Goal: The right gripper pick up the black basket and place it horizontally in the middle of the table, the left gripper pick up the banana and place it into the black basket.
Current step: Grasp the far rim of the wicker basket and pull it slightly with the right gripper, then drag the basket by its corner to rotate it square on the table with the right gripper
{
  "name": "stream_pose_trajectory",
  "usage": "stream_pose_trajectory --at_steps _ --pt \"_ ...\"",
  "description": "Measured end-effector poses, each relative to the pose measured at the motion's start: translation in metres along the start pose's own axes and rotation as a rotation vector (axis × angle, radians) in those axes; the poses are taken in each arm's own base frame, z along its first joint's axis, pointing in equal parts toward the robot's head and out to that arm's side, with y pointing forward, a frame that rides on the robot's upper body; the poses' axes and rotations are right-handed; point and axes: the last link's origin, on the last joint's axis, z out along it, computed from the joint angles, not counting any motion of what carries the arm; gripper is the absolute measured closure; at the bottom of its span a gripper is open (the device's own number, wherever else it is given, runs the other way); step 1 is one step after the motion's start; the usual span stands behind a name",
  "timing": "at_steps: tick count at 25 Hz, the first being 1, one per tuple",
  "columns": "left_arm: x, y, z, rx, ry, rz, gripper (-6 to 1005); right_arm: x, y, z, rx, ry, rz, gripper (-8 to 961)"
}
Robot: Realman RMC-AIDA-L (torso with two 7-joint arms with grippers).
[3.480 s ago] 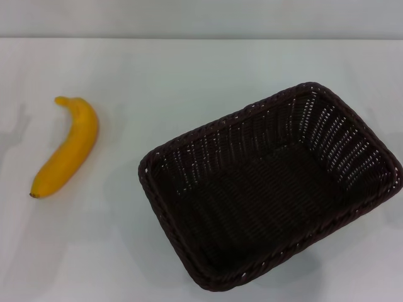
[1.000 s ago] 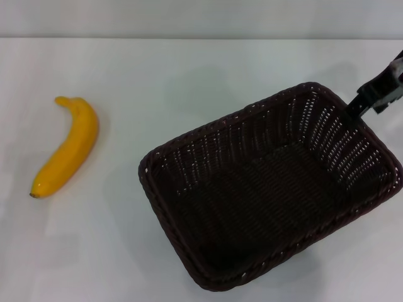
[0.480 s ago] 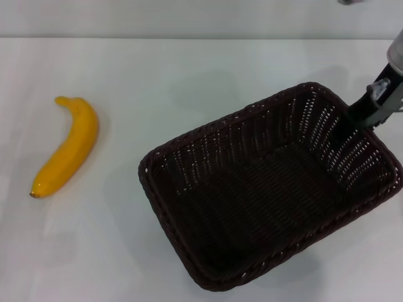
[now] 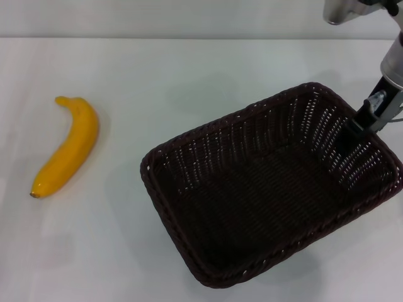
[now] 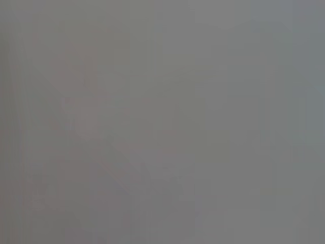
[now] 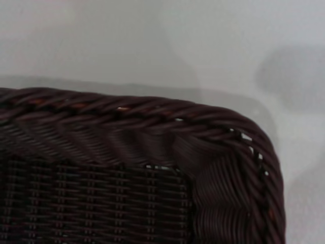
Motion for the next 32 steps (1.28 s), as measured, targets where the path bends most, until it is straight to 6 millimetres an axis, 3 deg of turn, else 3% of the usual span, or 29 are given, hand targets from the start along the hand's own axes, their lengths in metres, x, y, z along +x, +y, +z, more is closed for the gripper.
stream_pose_trajectory --at_steps 11,15,23,32 --pt "0.001 -0.002 0.000 0.004 0.005 0.002 122 -0.007 0.002 -0.007 -0.003 -0.040 0.098 733" --pt "0.003 -0.004 0.002 0.014 0.017 0.004 122 -0.001 -0.010 -0.013 -0.071 -0.088 0.233 775" --pt "0.010 -0.003 0.014 0.008 0.053 0.012 122 0.032 -0.034 -0.018 -0.117 -0.126 0.474 823" --pt "0.013 0.005 0.039 -0.003 0.076 0.008 122 0.055 -0.039 -0.010 -0.206 -0.180 0.619 826"
